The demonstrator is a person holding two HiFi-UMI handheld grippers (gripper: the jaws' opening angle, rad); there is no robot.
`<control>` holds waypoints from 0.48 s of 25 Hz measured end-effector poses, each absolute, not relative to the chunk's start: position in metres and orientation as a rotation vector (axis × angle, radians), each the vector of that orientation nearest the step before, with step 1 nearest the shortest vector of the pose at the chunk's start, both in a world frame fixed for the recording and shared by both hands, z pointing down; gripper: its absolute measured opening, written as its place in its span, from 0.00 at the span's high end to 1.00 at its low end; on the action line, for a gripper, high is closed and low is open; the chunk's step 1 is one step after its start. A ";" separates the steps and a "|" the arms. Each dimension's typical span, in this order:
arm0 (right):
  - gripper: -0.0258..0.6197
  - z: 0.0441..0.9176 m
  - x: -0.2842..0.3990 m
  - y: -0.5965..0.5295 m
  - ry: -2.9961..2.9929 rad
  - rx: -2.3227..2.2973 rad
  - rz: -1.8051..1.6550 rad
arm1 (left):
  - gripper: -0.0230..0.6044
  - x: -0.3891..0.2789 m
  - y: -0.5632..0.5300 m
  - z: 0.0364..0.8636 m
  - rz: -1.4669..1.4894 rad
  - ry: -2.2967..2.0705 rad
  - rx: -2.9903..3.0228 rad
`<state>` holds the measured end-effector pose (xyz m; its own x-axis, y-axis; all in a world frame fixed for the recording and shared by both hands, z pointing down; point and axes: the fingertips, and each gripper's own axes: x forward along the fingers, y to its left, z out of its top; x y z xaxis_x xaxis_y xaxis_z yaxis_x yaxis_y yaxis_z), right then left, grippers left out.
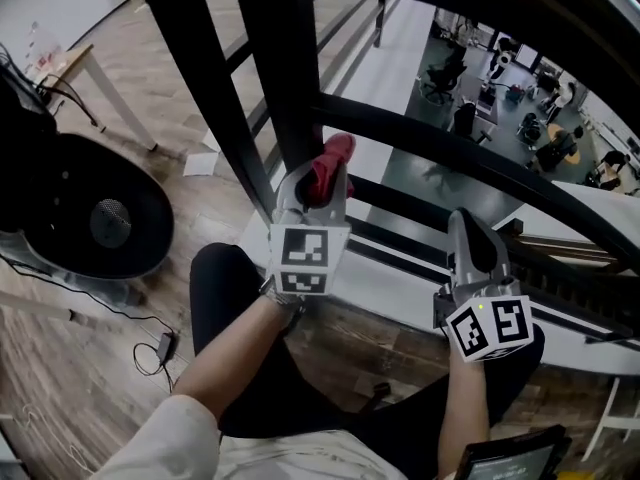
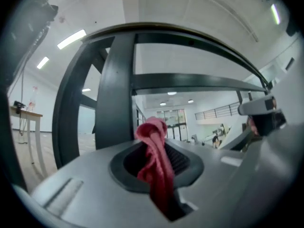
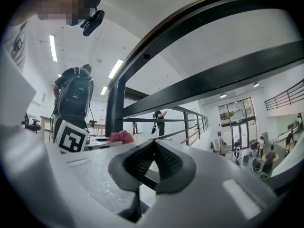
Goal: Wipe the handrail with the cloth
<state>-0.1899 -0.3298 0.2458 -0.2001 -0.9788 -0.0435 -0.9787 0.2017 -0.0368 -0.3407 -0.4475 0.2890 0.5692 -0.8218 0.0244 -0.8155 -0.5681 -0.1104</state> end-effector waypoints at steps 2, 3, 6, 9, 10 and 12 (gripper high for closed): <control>0.96 0.247 -0.180 -0.329 2.373 -1.982 0.010 | 0.86 -0.332 -0.451 0.298 -0.255 1.384 -2.745; 0.96 0.249 -0.176 -0.328 2.362 -1.996 0.007 | 0.86 -0.332 -0.452 0.306 -0.317 1.369 -2.764; 0.96 0.249 -0.163 -0.323 2.311 -2.013 -0.029 | 0.86 -0.338 -0.452 0.320 -0.403 1.357 -2.784; 0.96 0.246 -0.155 -0.318 2.274 -2.012 -0.054 | 0.86 -0.338 -0.453 0.323 -0.425 1.361 -2.767; 0.96 0.244 -0.154 -0.317 2.271 -2.006 -0.053 | 0.86 -0.336 -0.453 0.323 -0.444 1.359 -2.780; 0.96 0.239 -0.154 -0.317 2.277 -1.992 -0.032 | 0.86 -0.326 -0.451 0.325 -0.521 1.311 -2.805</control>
<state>-0.1542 -0.3172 0.2390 -0.1293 -0.9889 -0.0728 -0.9865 0.1357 -0.0920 -0.3255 -0.4506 0.3246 0.5962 -0.7464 0.2956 -0.7457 -0.6513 -0.1406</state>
